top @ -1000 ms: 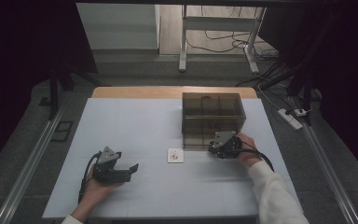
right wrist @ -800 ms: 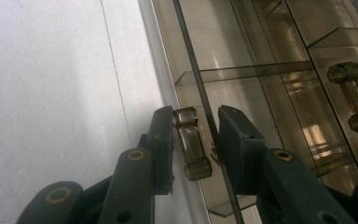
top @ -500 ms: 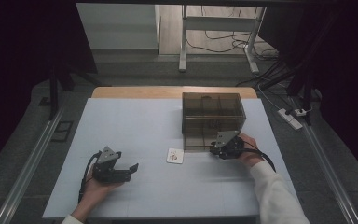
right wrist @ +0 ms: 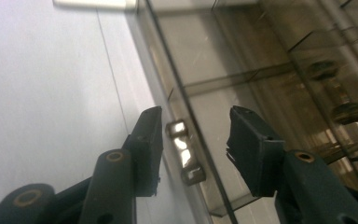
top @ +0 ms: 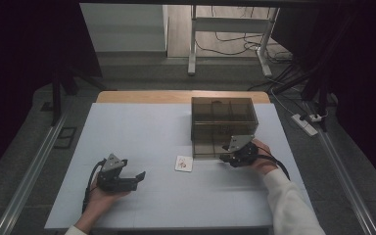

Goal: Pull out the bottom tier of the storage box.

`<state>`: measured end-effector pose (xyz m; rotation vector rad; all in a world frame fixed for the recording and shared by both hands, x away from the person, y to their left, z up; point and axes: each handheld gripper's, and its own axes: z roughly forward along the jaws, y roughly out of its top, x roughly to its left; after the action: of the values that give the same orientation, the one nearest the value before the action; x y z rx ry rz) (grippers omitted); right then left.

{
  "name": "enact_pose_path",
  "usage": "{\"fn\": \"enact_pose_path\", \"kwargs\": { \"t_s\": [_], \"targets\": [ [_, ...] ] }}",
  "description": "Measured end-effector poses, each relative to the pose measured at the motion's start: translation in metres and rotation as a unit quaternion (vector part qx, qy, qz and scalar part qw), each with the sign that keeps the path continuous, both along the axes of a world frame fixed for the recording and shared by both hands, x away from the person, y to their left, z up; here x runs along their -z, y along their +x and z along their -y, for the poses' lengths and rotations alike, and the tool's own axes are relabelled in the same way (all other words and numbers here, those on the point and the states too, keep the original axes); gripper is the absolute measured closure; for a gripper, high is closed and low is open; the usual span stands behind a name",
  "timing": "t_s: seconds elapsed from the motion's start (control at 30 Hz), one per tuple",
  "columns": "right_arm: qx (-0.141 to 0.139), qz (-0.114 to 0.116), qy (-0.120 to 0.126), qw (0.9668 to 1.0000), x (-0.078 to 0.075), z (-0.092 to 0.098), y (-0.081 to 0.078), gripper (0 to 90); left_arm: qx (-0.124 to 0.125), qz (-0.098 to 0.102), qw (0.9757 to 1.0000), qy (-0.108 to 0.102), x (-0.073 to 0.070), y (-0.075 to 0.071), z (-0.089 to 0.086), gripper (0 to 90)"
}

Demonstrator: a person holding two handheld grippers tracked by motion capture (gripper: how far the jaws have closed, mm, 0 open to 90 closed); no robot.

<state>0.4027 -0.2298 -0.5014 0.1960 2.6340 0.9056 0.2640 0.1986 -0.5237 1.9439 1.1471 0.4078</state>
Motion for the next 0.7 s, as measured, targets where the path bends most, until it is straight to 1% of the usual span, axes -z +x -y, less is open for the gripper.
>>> {"fn": "enact_pose_path", "kwargs": {
  "t_s": [0.03, 0.07, 0.1, 0.13, 0.23, 0.4, 0.43, 0.6, 0.7],
  "targets": [
    [0.001, 0.000, 0.006, 1.0000, -0.001, 0.000, 0.000, 51.7, 0.000, 0.000, 1.0000, 0.000, 0.000, 0.000, 0.000, 14.0],
    [0.005, -0.001, 0.019, 0.9998, -0.002, 0.000, 0.000, 50.3, 0.001, 0.000, 1.0000, 0.000, 0.000, 0.000, 0.000, 14.0],
    [0.006, -0.003, 0.024, 0.9997, -0.003, 0.001, 0.000, 49.7, 0.002, 0.001, 1.0000, -0.001, 0.000, 0.000, 0.000, 14.0],
    [0.009, -0.004, 0.035, 0.9993, -0.003, 0.000, 0.001, 49.0, 0.002, 0.001, 1.0000, -0.001, 0.000, 0.000, 0.000, 14.0],
    [0.016, -0.011, 0.055, 0.9983, -0.004, -0.001, 0.001, 47.3, 0.003, 0.003, 1.0000, -0.003, -0.001, -0.002, 0.000, 14.0],
    [0.018, -0.019, 0.086, 0.9959, -0.008, -0.003, 0.001, 46.4, 0.002, 0.004, 1.0000, -0.009, -0.002, -0.003, -0.002, 14.0],
    [0.020, -0.024, 0.094, 0.9951, -0.009, -0.003, 0.001, 46.1, 0.002, 0.004, 0.9999, -0.010, -0.002, -0.003, -0.002, 14.0],
    [0.028, -0.027, 0.112, 0.9929, -0.013, -0.005, 0.002, 44.8, 0.008, 0.006, 0.9999, -0.009, -0.002, -0.003, -0.001, 14.1],
    [0.029, -0.030, 0.115, 0.9925, -0.013, -0.006, 0.001, 43.7, 0.009, 0.006, 0.9999, -0.007, -0.002, -0.004, 0.000, 14.1]
  ]
}}
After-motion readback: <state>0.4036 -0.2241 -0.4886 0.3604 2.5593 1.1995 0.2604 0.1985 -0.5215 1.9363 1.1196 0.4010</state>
